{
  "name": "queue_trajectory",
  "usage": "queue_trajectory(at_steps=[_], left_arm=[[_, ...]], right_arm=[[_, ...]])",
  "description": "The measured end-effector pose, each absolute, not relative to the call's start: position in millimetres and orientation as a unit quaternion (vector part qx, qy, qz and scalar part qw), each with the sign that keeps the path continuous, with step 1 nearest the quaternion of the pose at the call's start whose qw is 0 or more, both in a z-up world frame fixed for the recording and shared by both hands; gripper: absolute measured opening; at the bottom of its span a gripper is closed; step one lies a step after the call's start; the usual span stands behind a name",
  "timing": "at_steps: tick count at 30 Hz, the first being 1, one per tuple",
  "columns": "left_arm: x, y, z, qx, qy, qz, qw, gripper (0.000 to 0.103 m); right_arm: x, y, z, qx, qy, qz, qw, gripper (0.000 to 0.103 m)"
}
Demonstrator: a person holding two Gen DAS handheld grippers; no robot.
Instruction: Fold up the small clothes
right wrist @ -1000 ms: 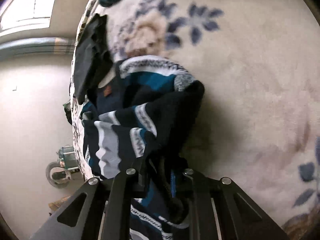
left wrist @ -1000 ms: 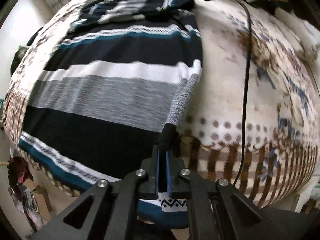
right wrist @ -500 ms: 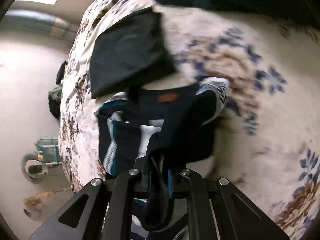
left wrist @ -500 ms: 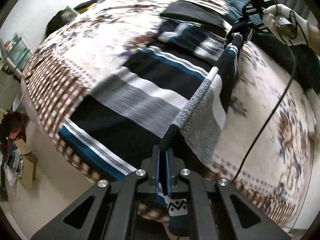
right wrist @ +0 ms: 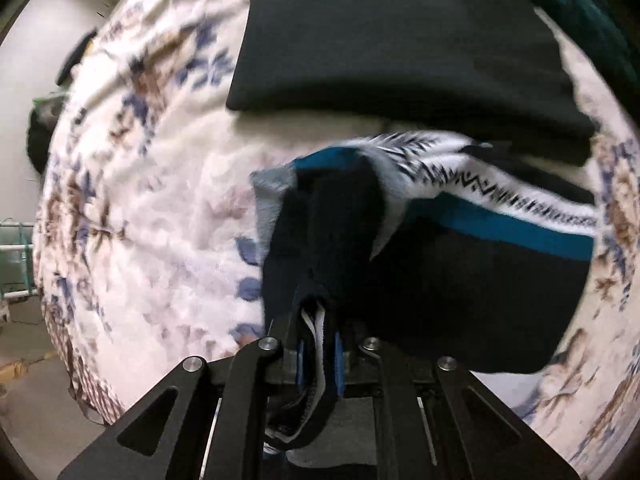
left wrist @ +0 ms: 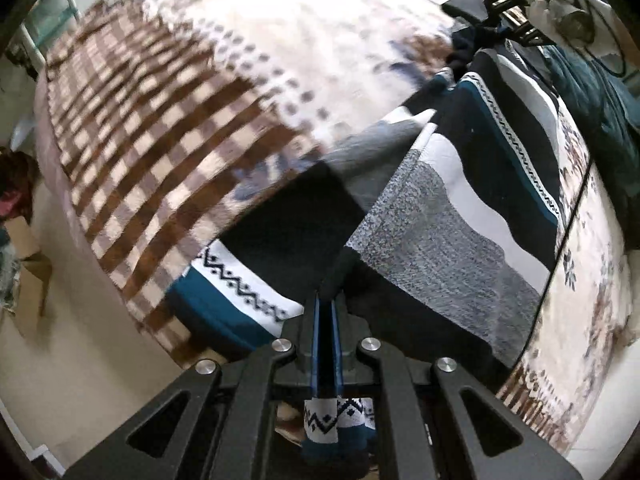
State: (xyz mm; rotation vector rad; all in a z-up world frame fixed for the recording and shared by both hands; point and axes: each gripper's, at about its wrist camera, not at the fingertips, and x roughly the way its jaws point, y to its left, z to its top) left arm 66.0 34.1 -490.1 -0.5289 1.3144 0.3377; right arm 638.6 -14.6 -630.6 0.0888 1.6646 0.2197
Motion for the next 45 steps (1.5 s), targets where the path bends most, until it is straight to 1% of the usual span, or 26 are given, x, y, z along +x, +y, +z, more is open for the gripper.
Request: queue_trajectory(at_steps=[1,2,3,4,6,9,11,14,15,16,17,18,21,23,26,28,30,31,32,33,35,36,37,38,41,45], left_arm=[[65.4,42.5,-493.8,-0.251,0.603,0.148,0.742,0.003],[64.6,49.0,-494.9,-0.259,0.603,0.142,0.741,0.003],[64.3,52.9,-494.8,-0.263,0.603,0.136,0.740,0.004],[64.3,56.4,-494.1,-0.264,0.604,0.131,0.741,0.004],[64.4,62.9,-492.2,-0.270,0.603,0.118,0.742,0.004],[64.1,69.3,-492.2,-0.278,0.607,0.099,0.738,0.004],[64.1,72.5,-492.2,-0.276,0.610,0.087,0.738,0.004],[63.6,75.4,-489.8,-0.274,0.611,0.074,0.739,0.004],[62.5,75.3,-485.7,-0.275,0.610,0.071,0.740,0.004],[61.9,75.3,-480.9,-0.275,0.607,0.068,0.742,0.004],[61.4,75.2,-473.0,-0.275,0.603,0.063,0.746,0.004],[59.6,76.3,-463.3,-0.276,0.597,0.059,0.751,0.004],[57.0,79.7,-435.3,-0.276,0.579,0.051,0.765,0.004],[56.6,84.4,-430.1,-0.268,0.578,0.054,0.769,0.004],[60.1,99.9,-449.9,-0.264,0.588,0.076,0.761,0.004],[64.1,108.4,-470.6,-0.259,0.598,0.094,0.752,0.004],[68.1,115.2,-492.4,-0.263,0.615,0.095,0.737,0.005],[67.5,120.2,-498.6,-0.275,0.620,0.093,0.729,0.008],[65.4,128.5,-501.2,-0.306,0.617,0.082,0.720,0.009],[62.9,133.8,-498.9,-0.325,0.612,0.074,0.717,0.012],[52.3,148.8,-490.3,-0.359,0.595,0.065,0.716,0.035],[45.9,156.7,-485.3,-0.376,0.583,0.063,0.717,0.040],[39.2,166.0,-481.4,-0.389,0.576,0.066,0.716,0.049],[35.3,172.1,-480.1,-0.399,0.571,0.064,0.715,0.054],[35.0,183.2,-483.4,-0.405,0.576,0.053,0.708,0.055],[56.0,172.1,-493.3,-0.374,0.608,0.039,0.699,0.055]], right_arm=[[639.4,-11.1,-631.9,0.045,0.741,0.094,0.663,0.019],[638.6,-9.7,-630.6,0.060,0.745,0.098,0.657,0.030],[634.2,-10.0,-626.4,0.085,0.749,0.114,0.647,0.039],[629.4,-12.7,-620.6,0.103,0.750,0.126,0.641,0.050],[606.8,-25.5,-598.3,0.112,0.743,0.137,0.646,0.054],[551.3,-36.8,-583.7,0.061,0.752,0.133,0.643,0.054],[511.2,-38.0,-595.7,0.049,0.780,0.139,0.609,0.054],[465.7,-34.3,-621.3,0.070,0.804,0.140,0.574,0.054],[455.9,-33.8,-629.3,0.083,0.805,0.135,0.572,0.054],[448.5,-34.2,-635.0,0.091,0.804,0.128,0.573,0.041],[442.4,-35.3,-639.7,0.093,0.802,0.114,0.578,0.008],[436.9,-38.7,-641.6,0.100,0.798,0.097,0.587,0.006],[426.1,-44.8,-629.2,0.110,0.783,0.083,0.606,0.006],[424.3,-42.3,-614.8,0.104,0.773,0.087,0.620,0.006],[428.7,-28.4,-608.2,0.103,0.767,0.092,0.626,0.006],[436.4,-19.2,-617.4,0.102,0.773,0.089,0.620,0.006],[440.3,-5.5,-632.2,0.073,0.784,0.094,0.609,0.007],[440.8,-3.4,-635.9,0.067,0.786,0.099,0.607,0.010],[440.4,-4.9,-638.0,0.068,0.789,0.108,0.601,0.021],[438.8,-9.7,-635.7,0.080,0.792,0.124,0.593,0.027],[431.8,-27.6,-619.5,0.101,0.781,0.146,0.598,0.053],[424.9,-42.4,-607.2,0.106,0.773,0.152,0.606,0.057],[417.5,-55.8,-598.6,0.109,0.769,0.156,0.610,0.063],[407.0,-73.4,-590.8,0.112,0.768,0.151,0.612,0.064],[353.2,-127.1,-591.6,0.124,0.790,0.101,0.592,0.064],[268.4,-165.6,-620.0,0.181,0.828,0.059,0.527,0.064]])
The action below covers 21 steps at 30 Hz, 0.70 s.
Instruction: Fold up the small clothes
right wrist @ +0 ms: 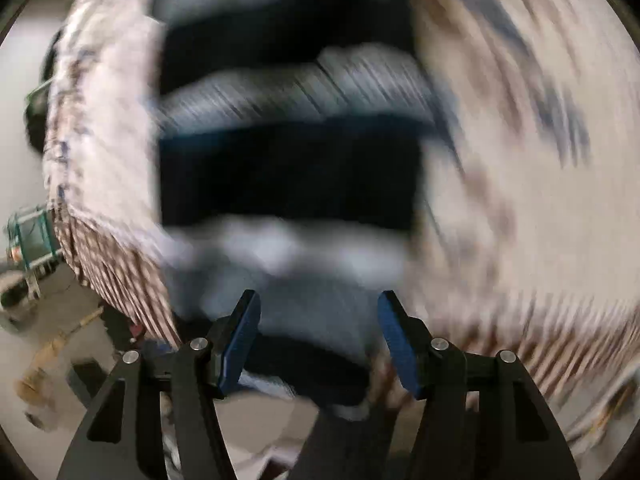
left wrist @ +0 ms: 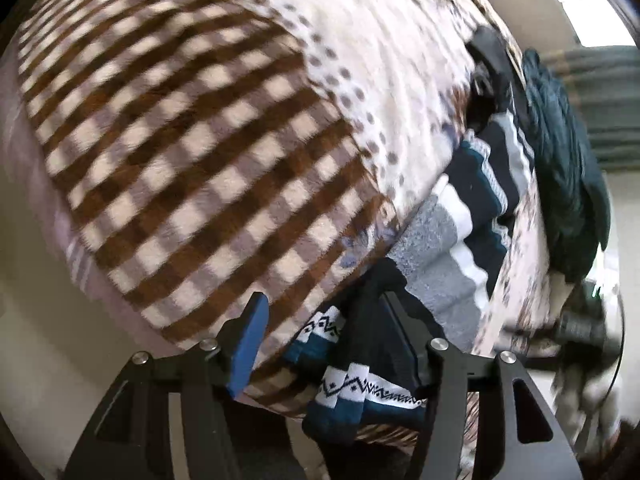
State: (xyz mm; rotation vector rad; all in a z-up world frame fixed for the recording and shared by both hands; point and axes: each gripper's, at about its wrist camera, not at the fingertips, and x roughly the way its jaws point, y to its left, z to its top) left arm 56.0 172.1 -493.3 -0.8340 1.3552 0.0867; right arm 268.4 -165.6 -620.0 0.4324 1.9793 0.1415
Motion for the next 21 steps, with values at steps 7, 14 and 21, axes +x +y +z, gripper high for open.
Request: queue_trajectory(at_steps=[7,14,21], left_arm=[[63.3,135.9,-501.3,-0.321,0.651,0.004,0.687,0.055],[49.0,122.7,-501.8,-0.294,0.651,0.014,0.700,0.055],[46.1,109.0,-504.1,-0.263,0.654,0.007,0.709,0.055]], right_arm=[[170.2,-164.6,-657.8,0.222,0.855,0.064,0.464,0.064],[128.0,-130.2,-668.6,0.228,0.837,0.099,0.488,0.018],[84.2,-117.6,-663.3,0.240,0.811,0.084,0.528,0.017]])
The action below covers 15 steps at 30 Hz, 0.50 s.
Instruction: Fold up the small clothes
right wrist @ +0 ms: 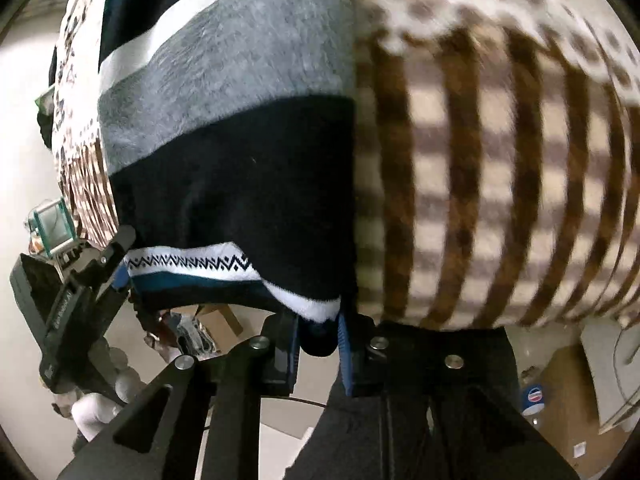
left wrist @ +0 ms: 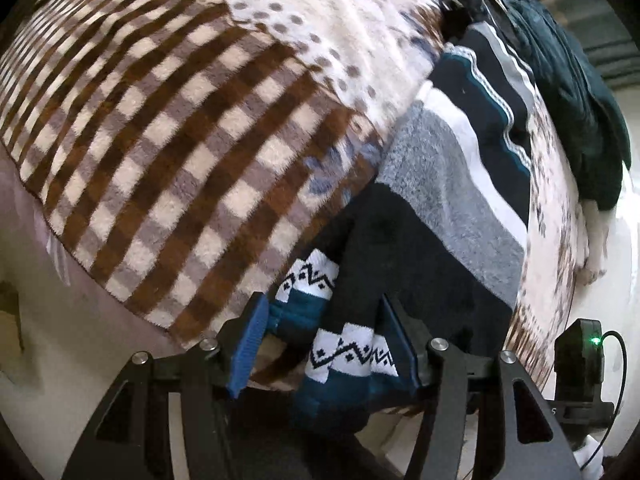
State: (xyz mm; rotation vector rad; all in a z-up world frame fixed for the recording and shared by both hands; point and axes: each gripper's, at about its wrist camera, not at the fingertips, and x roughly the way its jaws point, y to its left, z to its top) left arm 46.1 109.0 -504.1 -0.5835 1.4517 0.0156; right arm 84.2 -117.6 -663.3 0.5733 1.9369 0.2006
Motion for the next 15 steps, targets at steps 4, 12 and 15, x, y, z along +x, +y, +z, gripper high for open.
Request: queue_trajectory(at_steps=[4,12,15], left_arm=[[46.3,98.6,-509.2,-0.221,0.659,-0.012,0.719,0.054],[43.3,87.5,-499.8,-0.183,0.646,-0.015,0.740,0.010],[45.2,99.2,-522.2,-0.205,0.665,-0.012,0.718,0.010]], right_arm=[[84.3,-108.0,-663.8,0.235,0.803,0.098,0.538,0.028],[78.6,-122.1,-654.3,0.272,0.777,0.074,0.563,0.018],[76.4,-124.1,-663.1,0.262,0.785,0.051,0.559,0.018]])
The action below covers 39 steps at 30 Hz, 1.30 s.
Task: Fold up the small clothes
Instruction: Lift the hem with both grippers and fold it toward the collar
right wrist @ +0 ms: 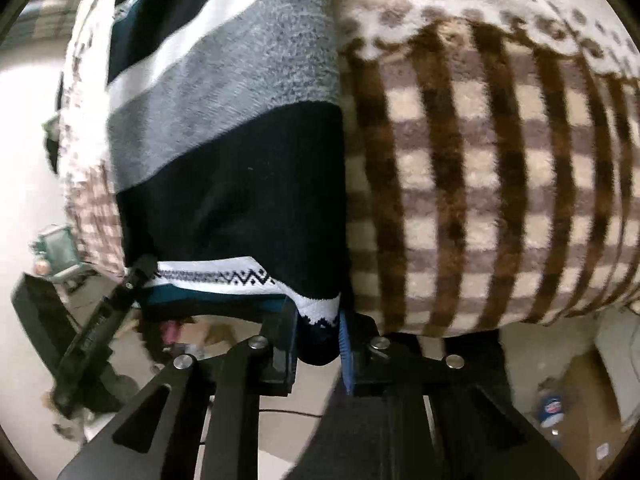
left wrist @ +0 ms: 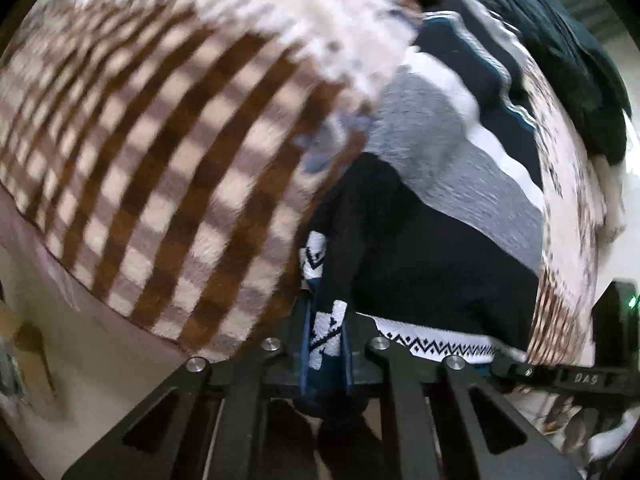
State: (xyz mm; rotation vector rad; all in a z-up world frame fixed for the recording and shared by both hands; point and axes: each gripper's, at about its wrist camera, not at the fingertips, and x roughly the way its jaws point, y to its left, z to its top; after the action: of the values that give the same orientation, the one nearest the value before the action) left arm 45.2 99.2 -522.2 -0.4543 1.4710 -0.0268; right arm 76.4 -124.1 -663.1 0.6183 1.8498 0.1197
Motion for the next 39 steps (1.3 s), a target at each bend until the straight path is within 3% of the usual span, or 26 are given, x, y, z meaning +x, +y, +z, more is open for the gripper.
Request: queue_trajectory(at_steps=[3,4,5,6,8,9,11,12,13,21,28,32,34,35,36,39], left_arm=[[53.0,109.0,-520.6,-0.230,0.674,-0.017,0.702,0.014],[54.3,111.4,-514.7,-0.236,0.675,-0.024,0.699,0.020],[53.8,115.1,-508.9,-0.230,0.678,-0.024,0.698,0.033],[55.2,118.2,-499.4,-0.228,0.677,-0.027,0.700,0.036],[62.8,124.3,-478.2,-0.235,0.665,-0.040,0.708,0.039],[69.5,126.6,-469.5,-0.231,0.662,-0.039,0.711,0.043],[91.8,129.5,-451.2,-0.237,0.646,-0.051,0.723,0.061],[109.2,129.4,-442.6,-0.236,0.638,-0.055,0.731,0.063],[131.3,127.5,-433.9,-0.238,0.626,-0.065,0.740,0.064],[335.7,92.4,-400.1,-0.224,0.554,-0.104,0.795,0.064],[488.0,48.5,-438.7,-0.171,0.574,-0.096,0.795,0.064],[527.2,25.7,-485.2,-0.135,0.617,-0.091,0.770,0.064],[535.4,17.6,-501.5,-0.131,0.618,-0.100,0.769,0.059],[535.3,16.6,-500.5,-0.135,0.605,-0.109,0.777,0.029],[535.2,16.0,-498.7,-0.128,0.594,-0.110,0.787,0.010],[534.4,23.9,-487.9,-0.125,0.557,-0.119,0.812,0.008]], right_arm=[[79.9,-113.9,-668.3,0.266,0.796,0.045,0.542,0.019],[83.1,-115.7,-666.2,0.269,0.797,0.048,0.538,0.024],[87.1,-115.5,-661.5,0.268,0.800,0.049,0.535,0.032],[90.4,-116.8,-656.9,0.266,0.801,0.049,0.534,0.037],[99.4,-126.0,-643.4,0.280,0.790,0.055,0.543,0.057],[103.4,-129.1,-634.0,0.281,0.784,0.054,0.551,0.058],[113.6,-134.2,-615.4,0.273,0.774,0.045,0.570,0.066],[122.9,-137.6,-605.2,0.273,0.766,0.040,0.581,0.068],[132.9,-140.0,-597.3,0.279,0.757,0.037,0.590,0.072],[279.4,-169.9,-561.0,0.304,0.684,0.016,0.663,0.073],[419.4,-207.5,-582.1,0.316,0.647,0.015,0.694,0.073],[483.6,-223.7,-605.9,0.346,0.638,0.016,0.687,0.073],[512.8,-231.8,-620.5,0.362,0.635,0.014,0.682,0.073],[525.6,-234.9,-627.3,0.370,0.632,0.012,0.681,0.073],[539.4,-237.8,-634.8,0.381,0.627,0.011,0.680,0.073],[576.5,-238.1,-652.3,0.400,0.615,0.020,0.680,0.073]])
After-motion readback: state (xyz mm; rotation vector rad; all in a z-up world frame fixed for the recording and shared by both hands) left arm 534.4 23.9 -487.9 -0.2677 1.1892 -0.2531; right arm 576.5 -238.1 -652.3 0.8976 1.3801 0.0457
